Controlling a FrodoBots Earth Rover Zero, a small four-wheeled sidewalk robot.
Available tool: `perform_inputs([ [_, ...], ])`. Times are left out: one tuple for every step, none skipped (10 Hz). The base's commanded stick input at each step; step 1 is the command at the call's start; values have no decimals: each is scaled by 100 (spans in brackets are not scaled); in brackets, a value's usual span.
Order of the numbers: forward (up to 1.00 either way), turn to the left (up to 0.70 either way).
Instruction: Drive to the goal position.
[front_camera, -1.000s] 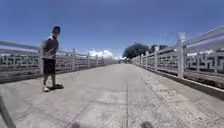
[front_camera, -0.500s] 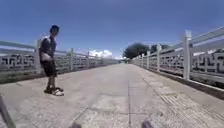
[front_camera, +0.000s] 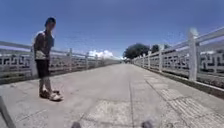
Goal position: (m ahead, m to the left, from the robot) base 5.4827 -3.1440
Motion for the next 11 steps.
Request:
perform_inputs([
  [45,0],
  [45,0],
  [45,0],
  [45,0],
  [45,0],
  [45,0],
  [45,0],
  [45,0],
  [45,0],
  [45,0],
  [45,-2],
])
